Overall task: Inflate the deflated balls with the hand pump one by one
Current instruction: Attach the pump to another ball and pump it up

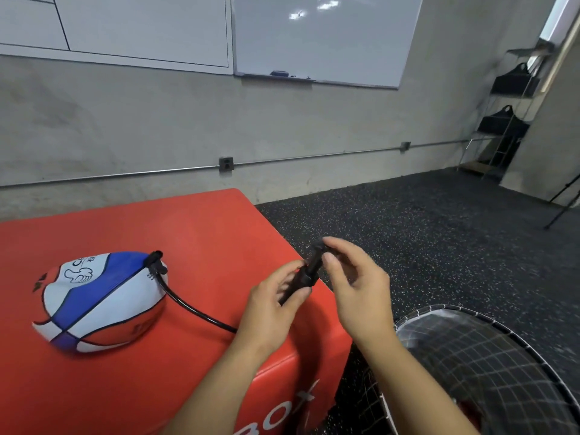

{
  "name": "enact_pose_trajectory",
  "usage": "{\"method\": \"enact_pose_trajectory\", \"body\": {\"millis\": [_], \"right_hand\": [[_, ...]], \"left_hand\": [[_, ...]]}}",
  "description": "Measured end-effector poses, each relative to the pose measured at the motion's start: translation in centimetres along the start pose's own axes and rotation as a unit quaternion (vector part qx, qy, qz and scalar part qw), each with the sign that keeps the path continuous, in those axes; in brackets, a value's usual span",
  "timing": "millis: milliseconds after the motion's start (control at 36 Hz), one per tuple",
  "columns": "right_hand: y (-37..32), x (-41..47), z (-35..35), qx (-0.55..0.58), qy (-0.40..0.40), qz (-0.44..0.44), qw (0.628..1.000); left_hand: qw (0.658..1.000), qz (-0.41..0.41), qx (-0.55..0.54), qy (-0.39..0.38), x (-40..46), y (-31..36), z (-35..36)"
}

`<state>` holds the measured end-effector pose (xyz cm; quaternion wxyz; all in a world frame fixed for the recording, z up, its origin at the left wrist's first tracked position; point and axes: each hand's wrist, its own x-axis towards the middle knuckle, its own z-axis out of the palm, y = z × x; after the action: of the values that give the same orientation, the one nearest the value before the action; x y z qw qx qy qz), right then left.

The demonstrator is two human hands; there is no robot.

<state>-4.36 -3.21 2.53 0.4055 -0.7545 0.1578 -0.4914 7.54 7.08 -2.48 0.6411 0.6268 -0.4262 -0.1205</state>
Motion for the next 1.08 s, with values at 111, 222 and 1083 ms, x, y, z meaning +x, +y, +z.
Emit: {"method": "enact_pose_trajectory", "body": {"millis": [111,222,1083], "right_hand": [[-1.5,1.5,-2.2,0.031,0.074,-0.008,0.997],[-2.4,2.3,-5.2,0.053,0.143,0.0,0.988],[0.7,-1.1,0.4,-0.11,-0.043,-0.035,0.992]], "left_hand": [[0.999,0.006,0.038,-0.019,-0.3,0.1,0.3],[0.995,0.015,0.09,-0.036,-0.4,-0.2,0.9],[0.999,0.002,0.032,0.005,0.1,-0.4,0.3]]}}
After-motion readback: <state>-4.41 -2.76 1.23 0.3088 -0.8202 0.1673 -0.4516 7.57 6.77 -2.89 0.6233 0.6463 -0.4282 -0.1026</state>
